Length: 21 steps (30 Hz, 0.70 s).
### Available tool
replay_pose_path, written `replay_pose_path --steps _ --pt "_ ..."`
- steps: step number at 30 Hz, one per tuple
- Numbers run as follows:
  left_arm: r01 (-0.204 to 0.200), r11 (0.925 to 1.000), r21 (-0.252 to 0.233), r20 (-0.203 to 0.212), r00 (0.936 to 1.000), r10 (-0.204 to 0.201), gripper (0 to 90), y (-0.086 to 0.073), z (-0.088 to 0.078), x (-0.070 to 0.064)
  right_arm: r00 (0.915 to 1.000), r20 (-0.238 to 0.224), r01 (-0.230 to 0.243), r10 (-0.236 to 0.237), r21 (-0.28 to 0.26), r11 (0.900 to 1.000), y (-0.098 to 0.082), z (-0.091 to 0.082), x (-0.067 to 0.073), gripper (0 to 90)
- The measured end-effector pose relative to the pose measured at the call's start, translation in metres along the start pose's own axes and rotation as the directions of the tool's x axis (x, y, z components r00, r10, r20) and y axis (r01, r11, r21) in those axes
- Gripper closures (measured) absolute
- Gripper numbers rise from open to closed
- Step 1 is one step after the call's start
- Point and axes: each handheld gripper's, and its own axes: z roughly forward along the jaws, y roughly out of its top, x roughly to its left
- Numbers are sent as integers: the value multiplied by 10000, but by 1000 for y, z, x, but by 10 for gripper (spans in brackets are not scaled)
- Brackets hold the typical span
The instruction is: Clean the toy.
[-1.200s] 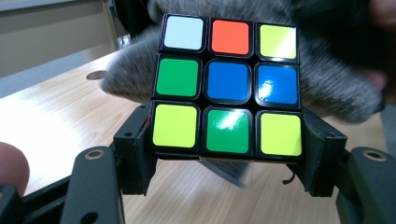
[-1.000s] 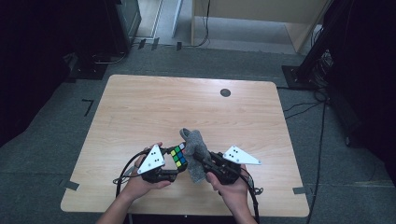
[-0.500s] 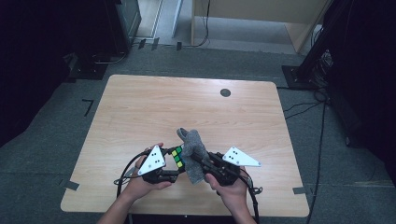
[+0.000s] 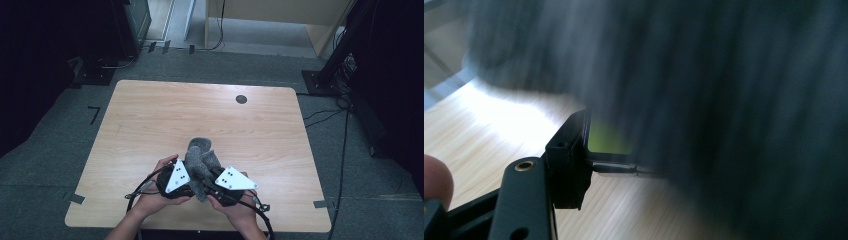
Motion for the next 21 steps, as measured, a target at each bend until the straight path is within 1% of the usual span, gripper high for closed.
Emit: replay_pose_path --steps 1,2,3,4,5,6,7,8,9,10,12,13,14,15,16,18,19,20,21 --pt "-86 9999 101 -61 9999 87 338 0 0 -1 9997 90 231 -232 98 9997 -2 2 1 703" --pt "-65 9999 112 -66 10000 66 338 0 0 -1 9989 205 429 -432 174 9989 -3 2 1 711" --pt "-27 9999 114 -37 10000 27 339 1 0 0 9980 326 536 -542 169 9984 -3 2 -1 717" --pt "-50 9999 121 -26 10000 51 340 1 0 0 9965 548 624 -629 109 9980 -2 1 -4 720" --pt "-56 9999 136 -16 10000 56 341 1 0 0 9939 896 647 -650 67 9979 -2 -1 -8 720" --pt "-57 9999 103 23 10000 56 340 1 0 -1 9917 1192 488 -489 38 9988 -3 -4 -12 720" --pt "-42 10000 39 69 10000 42 340 1 0 -1 9904 1359 261 -265 48 9996 -3 -5 -15 720" --pt "-19 10000 2 125 9999 19 340 1 0 -1 9917 1285 -10 8 17 10000 -3 -6 -17 718" --pt "1 10000 10 145 9999 -1 340 1 0 0 9942 1054 -202 209 -76 9998 -3 -6 -17 709" --pt "-26 10000 17 137 9999 25 340 1 0 0 9956 927 -117 131 -155 9998 -2 -6 -15 708" --pt "88 9999 -105 195 9998 -86 341 0 -1 1 9983 499 302 -299 -44 9995 0 -4 -8 709" --pt "65 9999 -132 179 9998 -63 341 1 -2 2 9978 462 478 -478 10 9989 1 -4 -6 709" --pt "87 9998 -168 177 9998 -84 341 1 -2 2 9973 508 540 -540 4 9985 2 -4 -6 713" --pt "82 9998 -172 206 9998 -78 341 1 -3 2 9970 608 486 -483 -32 9988 2 -5 -9 716" --pt "109 9996 -253 278 9996 -102 341 0 -4 3 9961 825 327 -318 -101 9994 2 -6 -12 716" --pt "331 9984 -453 407 9987 -313 341 1 -5 4 9909 1338 -103 126 -177 9998 1 -10 -20 716" --pt "351 9982 -496 406 9986 -331 341 2 -6 4 9901 1362 -277 328 -397 9988 1 -12 -23 717" --pt "370 9980 -513 444 9984 -348 341 3 -6 4 9896 1381 -341 402 -459 9984 1 -14 -22 717" --pt "362 9980 -508 433 9985 -341 341 3 -6 4 9913 1302 -152 214 -486 9987 2 -14 -18 715"
